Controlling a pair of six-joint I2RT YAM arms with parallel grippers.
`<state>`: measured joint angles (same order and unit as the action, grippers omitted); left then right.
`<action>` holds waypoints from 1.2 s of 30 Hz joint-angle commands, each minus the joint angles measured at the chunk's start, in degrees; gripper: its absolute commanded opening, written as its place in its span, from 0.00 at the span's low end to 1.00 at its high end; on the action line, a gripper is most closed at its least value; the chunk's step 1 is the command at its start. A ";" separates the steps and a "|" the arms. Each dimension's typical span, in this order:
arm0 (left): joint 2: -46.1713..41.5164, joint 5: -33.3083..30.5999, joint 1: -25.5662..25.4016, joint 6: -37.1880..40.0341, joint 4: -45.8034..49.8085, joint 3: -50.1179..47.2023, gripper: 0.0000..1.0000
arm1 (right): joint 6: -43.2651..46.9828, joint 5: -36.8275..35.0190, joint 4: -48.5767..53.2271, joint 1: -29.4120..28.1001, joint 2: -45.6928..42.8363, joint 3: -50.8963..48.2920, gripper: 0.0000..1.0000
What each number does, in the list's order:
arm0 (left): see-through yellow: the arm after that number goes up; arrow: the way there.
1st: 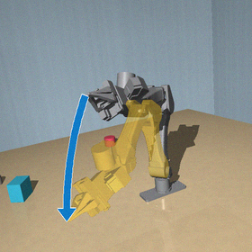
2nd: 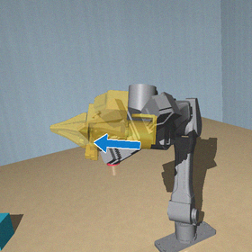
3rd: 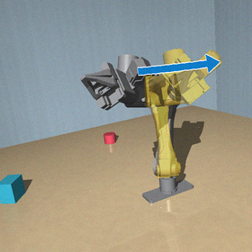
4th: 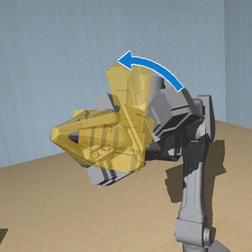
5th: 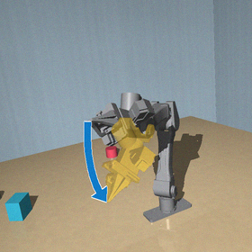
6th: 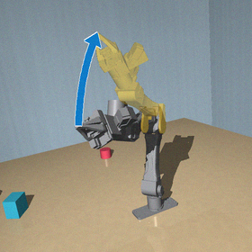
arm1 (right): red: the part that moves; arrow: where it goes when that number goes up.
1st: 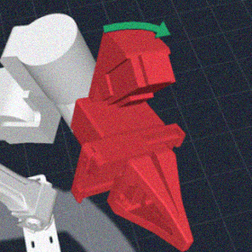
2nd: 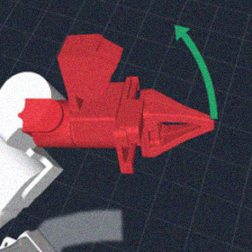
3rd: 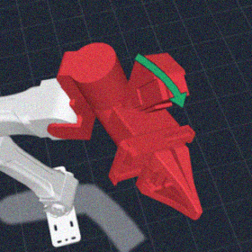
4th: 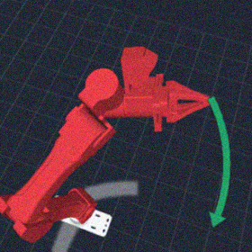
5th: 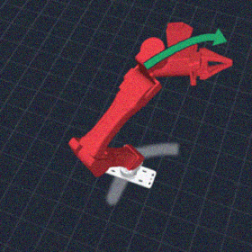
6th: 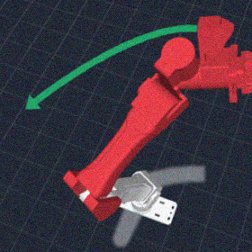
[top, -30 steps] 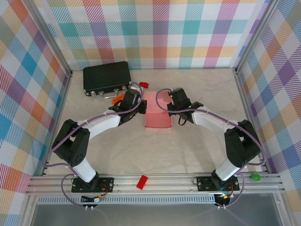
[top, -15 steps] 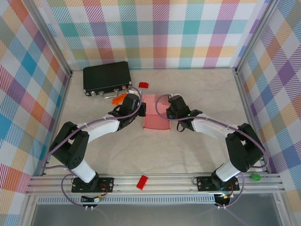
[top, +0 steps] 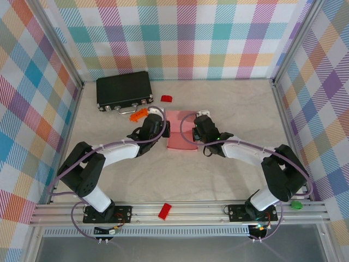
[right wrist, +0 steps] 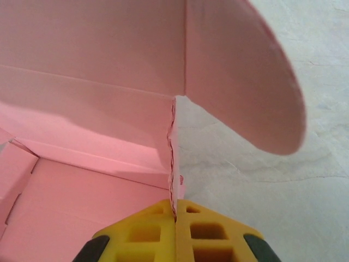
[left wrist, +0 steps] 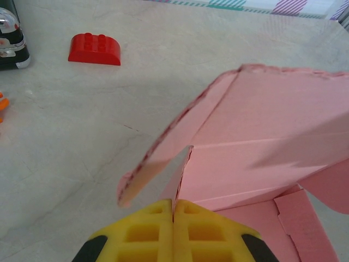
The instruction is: Fold the paper box
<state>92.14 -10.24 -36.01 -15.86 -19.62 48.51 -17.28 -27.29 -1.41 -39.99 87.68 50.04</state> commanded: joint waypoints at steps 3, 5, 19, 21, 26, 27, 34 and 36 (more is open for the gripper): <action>-1.52 -0.48 -1.45 -0.78 -4.55 -2.54 0.00 | -3.11 -1.50 -4.95 -1.40 -0.67 -2.04 0.06; -1.59 -0.58 -1.68 -0.70 -5.95 -3.38 0.00 | -3.21 -1.88 -5.85 -1.78 -0.58 -2.49 0.06; -2.06 -5.19 -3.87 -1.75 -13.21 -8.42 0.02 | -1.62 -6.68 -15.68 -4.99 1.43 -6.02 0.07; -1.89 -5.43 -4.15 -1.69 -13.87 -8.69 0.04 | -1.43 -6.94 -16.59 -5.35 1.85 -6.23 0.07; -1.44 -6.26 -5.01 -1.83 -14.48 -9.20 0.07 | -1.36 -8.39 -17.28 -6.48 2.97 -6.36 0.07; -1.44 -6.20 -5.08 -1.96 -14.81 -9.46 0.07 | -1.27 -8.72 -17.57 -6.72 3.10 -6.48 0.07; -1.78 -6.03 -5.38 -2.42 -15.42 -10.87 0.12 | -1.27 -10.04 -18.01 -7.55 3.50 -7.54 0.07; -1.92 -5.59 -5.46 -2.43 -15.36 -11.11 0.13 | -1.22 -10.33 -17.83 -7.73 3.55 -7.70 0.07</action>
<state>91.22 -17.61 -39.99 -17.39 -33.63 38.50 -18.83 -38.17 -16.99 -46.63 90.50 42.89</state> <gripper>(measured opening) 0.129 0.074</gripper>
